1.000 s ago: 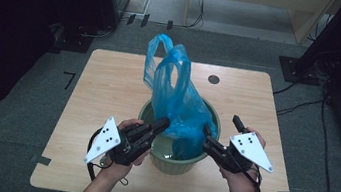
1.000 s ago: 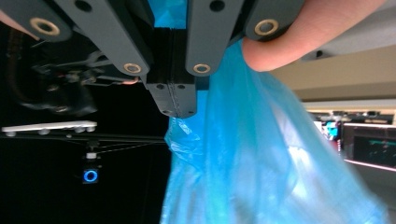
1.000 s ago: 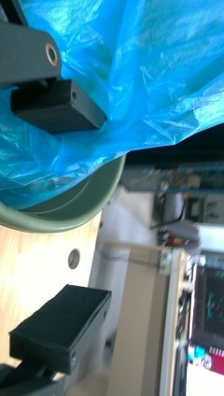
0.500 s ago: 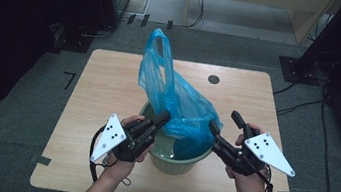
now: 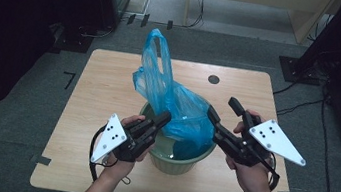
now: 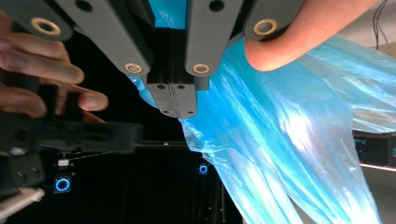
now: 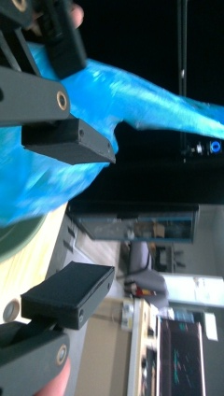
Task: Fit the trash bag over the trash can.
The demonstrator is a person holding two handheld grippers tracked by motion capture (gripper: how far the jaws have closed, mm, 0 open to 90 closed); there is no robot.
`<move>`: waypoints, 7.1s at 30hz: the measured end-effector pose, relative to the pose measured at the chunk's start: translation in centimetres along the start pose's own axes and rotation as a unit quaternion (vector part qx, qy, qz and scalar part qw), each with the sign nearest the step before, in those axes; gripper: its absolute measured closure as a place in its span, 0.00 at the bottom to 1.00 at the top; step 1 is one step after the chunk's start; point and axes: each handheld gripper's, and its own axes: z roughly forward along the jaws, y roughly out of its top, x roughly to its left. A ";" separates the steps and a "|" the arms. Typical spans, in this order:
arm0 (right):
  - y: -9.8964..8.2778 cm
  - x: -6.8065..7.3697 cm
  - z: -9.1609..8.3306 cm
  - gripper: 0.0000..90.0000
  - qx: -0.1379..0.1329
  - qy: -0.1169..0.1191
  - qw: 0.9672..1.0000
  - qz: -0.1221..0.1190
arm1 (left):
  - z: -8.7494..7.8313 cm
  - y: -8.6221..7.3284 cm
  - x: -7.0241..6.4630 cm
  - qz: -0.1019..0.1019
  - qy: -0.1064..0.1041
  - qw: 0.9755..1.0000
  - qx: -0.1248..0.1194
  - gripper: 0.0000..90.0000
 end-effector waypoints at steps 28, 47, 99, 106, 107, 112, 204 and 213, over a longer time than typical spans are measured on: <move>-4.1 0.5 -0.9 1.00 0.014 -0.008 1.000 0.023 | -1.4 0.0 -0.3 0.013 0.007 1.000 0.013 1.00; -8.9 2.4 -4.1 1.00 0.010 -0.049 0.998 -0.027 | -3.5 -3.7 -3.2 0.011 0.040 0.998 0.051 0.99; -0.7 2.8 7.5 0.52 0.100 0.004 0.995 0.016 | -6.4 -4.8 1.3 -0.004 0.118 0.991 0.068 0.95; -1.4 2.5 10.0 0.40 0.072 -0.034 0.997 0.017 | -6.5 -4.7 1.3 0.001 0.123 0.990 0.068 0.96; -1.5 2.5 10.3 0.40 0.073 -0.036 0.997 0.018 | -6.5 -4.7 1.3 0.002 0.125 0.990 0.068 0.96; -1.7 2.6 10.3 0.42 0.074 -0.028 0.997 0.019 | -6.8 -4.4 1.4 -0.001 0.131 0.989 0.064 0.95; -5.2 -1.7 -5.1 1.00 -0.119 0.017 0.993 -0.014 | -0.3 3.4 0.6 -0.051 0.080 0.995 -0.022 1.00; -4.8 -2.0 -4.7 0.97 -0.109 0.009 0.994 0.001 | -1.8 3.9 1.1 -0.044 0.069 0.996 -0.033 1.00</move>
